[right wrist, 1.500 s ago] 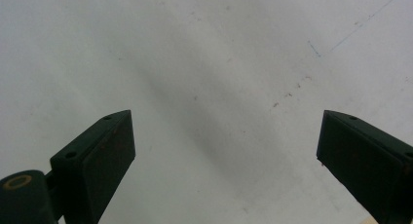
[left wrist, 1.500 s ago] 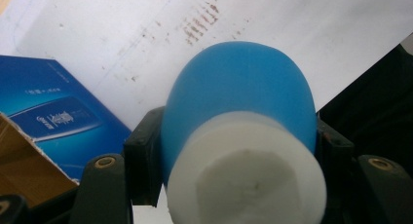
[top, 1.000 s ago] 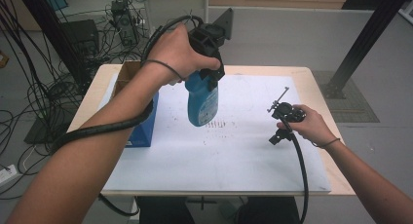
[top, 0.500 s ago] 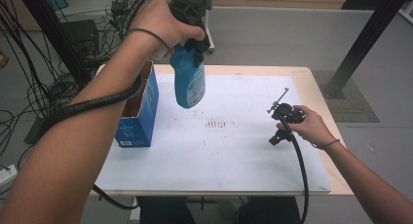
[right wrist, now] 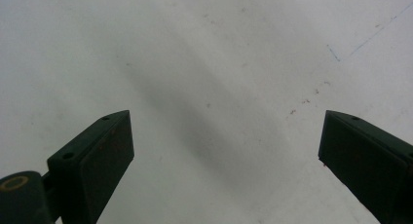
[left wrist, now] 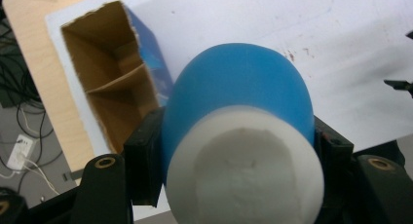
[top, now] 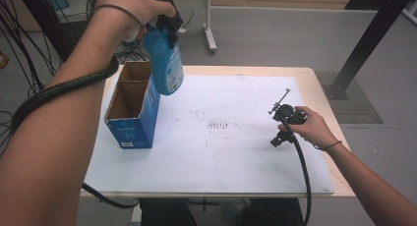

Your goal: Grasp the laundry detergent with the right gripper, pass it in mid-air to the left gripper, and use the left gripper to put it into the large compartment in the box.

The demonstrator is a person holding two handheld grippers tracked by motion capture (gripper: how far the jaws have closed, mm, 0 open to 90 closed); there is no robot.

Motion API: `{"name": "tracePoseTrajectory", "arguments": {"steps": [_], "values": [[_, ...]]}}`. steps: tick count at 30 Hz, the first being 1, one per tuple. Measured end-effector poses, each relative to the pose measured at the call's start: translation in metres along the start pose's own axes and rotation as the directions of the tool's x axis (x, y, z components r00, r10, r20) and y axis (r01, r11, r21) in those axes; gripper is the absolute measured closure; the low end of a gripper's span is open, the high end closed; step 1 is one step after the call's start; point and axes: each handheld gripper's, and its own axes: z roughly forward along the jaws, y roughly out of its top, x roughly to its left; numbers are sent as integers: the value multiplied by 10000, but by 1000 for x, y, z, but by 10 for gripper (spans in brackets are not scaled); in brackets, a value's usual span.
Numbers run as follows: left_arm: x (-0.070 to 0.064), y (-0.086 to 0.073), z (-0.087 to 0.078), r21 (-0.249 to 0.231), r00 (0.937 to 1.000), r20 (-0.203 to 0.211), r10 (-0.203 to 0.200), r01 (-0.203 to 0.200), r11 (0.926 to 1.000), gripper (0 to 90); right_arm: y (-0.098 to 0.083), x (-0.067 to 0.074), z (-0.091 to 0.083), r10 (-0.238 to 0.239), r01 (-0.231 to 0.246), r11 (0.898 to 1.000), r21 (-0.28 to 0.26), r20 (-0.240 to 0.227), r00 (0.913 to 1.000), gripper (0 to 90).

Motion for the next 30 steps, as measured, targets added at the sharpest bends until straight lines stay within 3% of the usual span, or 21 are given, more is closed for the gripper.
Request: {"name": "tracePoseTrajectory", "arguments": {"steps": [5, 13, 16, 30], "values": [[22, -3, -2, 14, 9981, -49, -612, 612, 9981, 373, 0, 0, 0, 7, -7, 10000, -15, -20, 10000, 59], [54, -8, -2, -21, 9888, -178, -1480, 1480, 9890, 373, 0, 1, -1, -48, 48, 10000, -49, 2, 10000, 58], [66, -11, -3, -83, 9813, -309, -1901, 1899, 9818, 373, 0, 2, -1, -45, 45, 10000, -42, -16, 10000, 58], [95, -19, -7, 106, 9560, -712, -2844, 2859, 9582, 373, 1, 2, -1, -56, 56, 10000, -65, 7, 10000, 57]]}}
